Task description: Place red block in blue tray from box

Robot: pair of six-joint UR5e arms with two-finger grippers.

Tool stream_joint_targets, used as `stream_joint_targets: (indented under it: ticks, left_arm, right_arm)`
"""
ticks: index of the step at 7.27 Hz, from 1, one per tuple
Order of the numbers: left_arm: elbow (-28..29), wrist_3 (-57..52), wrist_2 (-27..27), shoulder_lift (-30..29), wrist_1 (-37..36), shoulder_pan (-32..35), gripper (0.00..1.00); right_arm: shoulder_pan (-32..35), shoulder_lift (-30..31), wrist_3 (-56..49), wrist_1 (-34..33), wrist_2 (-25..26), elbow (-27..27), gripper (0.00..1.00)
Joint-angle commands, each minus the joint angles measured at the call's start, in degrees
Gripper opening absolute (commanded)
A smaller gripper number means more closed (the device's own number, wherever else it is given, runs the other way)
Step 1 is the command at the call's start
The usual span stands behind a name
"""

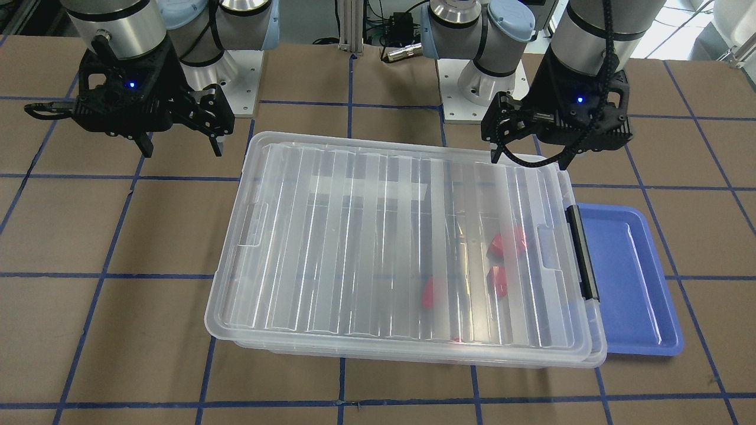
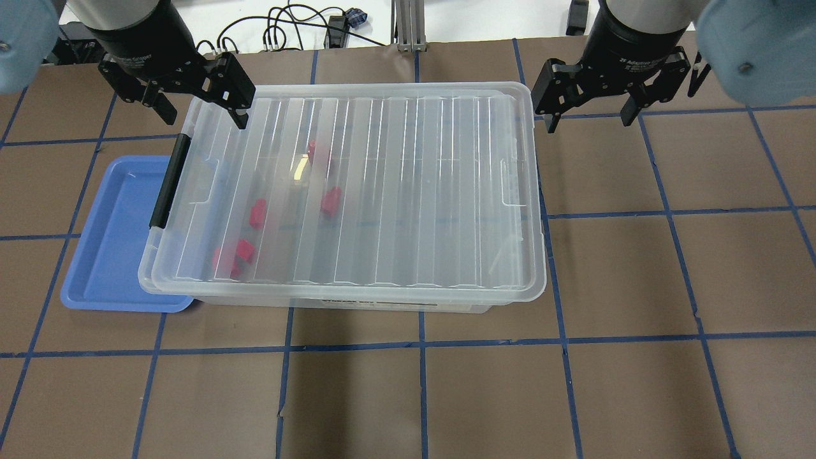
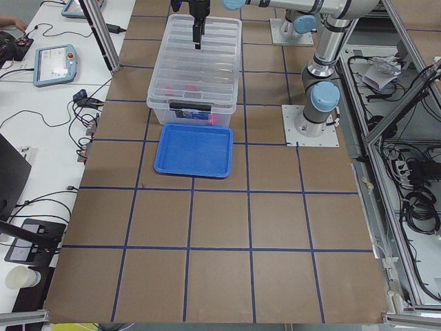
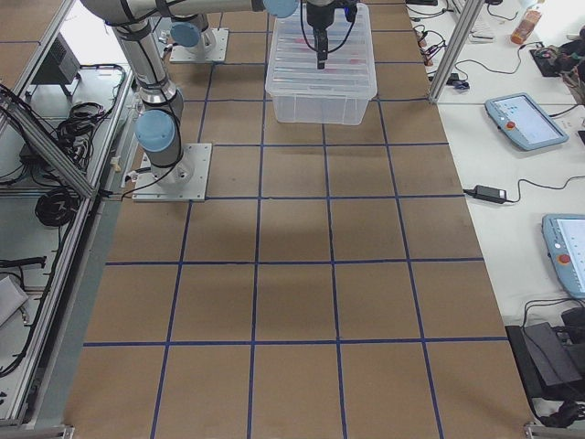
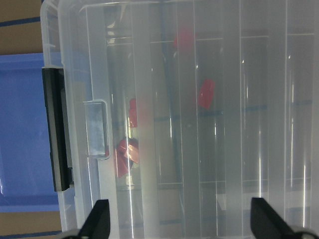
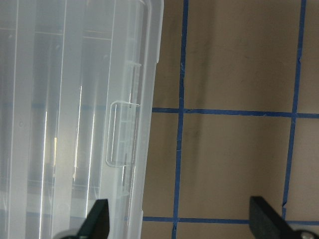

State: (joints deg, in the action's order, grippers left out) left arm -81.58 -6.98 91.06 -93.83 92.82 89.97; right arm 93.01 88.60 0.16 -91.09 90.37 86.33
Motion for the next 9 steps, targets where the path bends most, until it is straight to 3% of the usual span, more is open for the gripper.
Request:
stream_joint_targets:
  ticks: [1, 6, 9]
  left_arm:
    - [0.1, -0.3, -0.1, 0.1, 0.3, 0.0, 1.00]
    - [0.1, -0.3, -0.3, 0.1, 0.5, 0.1, 1.00]
    - [0.0, -0.2, 0.0, -0.1, 0.5, 0.6, 1.00]
  right_arm:
    - [-0.1, 0.0, 0.0, 0.1, 0.2, 0.0, 1.00]
    - [0.5, -0.4, -0.3, -2.6, 0.3, 1.1, 1.00]
    - [0.5, -5.2, -0.6, -17.7, 0.0, 10.1, 1.00]
